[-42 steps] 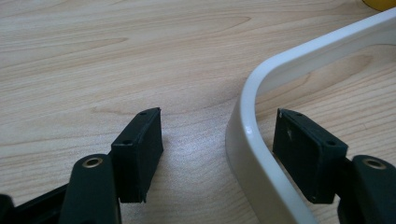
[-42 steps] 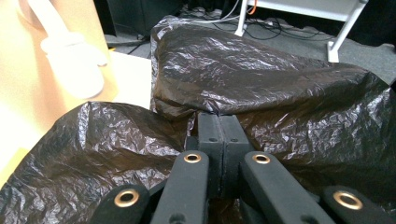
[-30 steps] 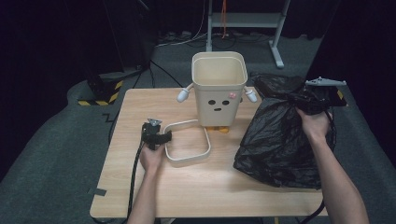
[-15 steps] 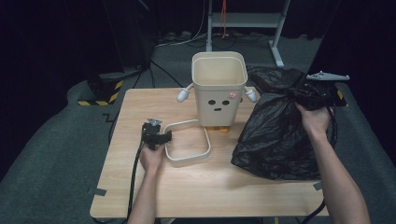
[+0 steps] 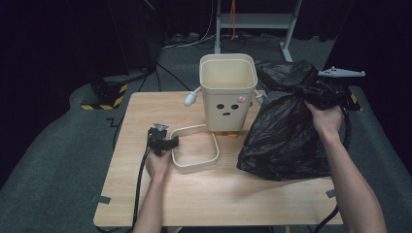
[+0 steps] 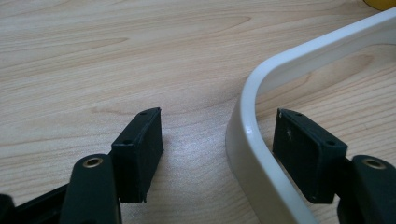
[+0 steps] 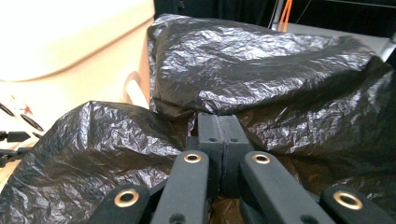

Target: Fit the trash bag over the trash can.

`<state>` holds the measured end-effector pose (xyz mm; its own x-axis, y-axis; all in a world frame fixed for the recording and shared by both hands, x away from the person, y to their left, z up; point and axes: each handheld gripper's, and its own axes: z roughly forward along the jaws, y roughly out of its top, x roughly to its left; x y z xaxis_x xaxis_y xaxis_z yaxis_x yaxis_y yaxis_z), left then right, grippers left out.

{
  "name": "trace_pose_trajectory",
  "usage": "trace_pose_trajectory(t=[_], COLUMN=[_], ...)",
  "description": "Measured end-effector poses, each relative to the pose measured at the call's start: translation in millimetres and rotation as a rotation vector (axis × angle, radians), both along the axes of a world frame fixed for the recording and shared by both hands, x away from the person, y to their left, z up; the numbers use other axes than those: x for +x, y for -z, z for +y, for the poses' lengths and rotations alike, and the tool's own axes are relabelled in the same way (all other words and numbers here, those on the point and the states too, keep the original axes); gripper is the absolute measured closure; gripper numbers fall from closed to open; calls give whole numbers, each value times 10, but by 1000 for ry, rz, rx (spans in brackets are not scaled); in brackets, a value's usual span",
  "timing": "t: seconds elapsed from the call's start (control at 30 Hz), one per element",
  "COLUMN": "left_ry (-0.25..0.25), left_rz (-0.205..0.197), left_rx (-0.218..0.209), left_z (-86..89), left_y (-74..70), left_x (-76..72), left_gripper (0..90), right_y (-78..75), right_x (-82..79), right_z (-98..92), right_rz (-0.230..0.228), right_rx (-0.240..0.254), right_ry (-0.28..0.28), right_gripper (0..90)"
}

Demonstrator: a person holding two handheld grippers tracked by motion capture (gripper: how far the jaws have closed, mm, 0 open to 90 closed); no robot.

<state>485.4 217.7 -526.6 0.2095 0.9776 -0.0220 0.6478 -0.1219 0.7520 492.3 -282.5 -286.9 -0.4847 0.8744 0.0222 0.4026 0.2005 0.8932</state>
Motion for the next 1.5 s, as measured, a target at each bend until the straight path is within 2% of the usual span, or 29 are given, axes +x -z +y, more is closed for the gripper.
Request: trace_pose_trajectory(t=[0.87, 1.2, 1.5], left_ry=[0, -3, -9], left_rz=[0, 0, -1], left_rx=[0, 0, 1], left_z=[1, 1, 1], left_y=[0, 0, 0], left_x=[0, -2, -3], left_gripper=[331, 330, 322], right_y=[-373, -401, -393], right_x=[-55, -41, -32], right_z=[229, 355, 391], right_rz=[-57, -62, -57], right_rx=[26, 53, 78], right_ry=[-59, -103, -125], right_gripper=[899, 899, 899])
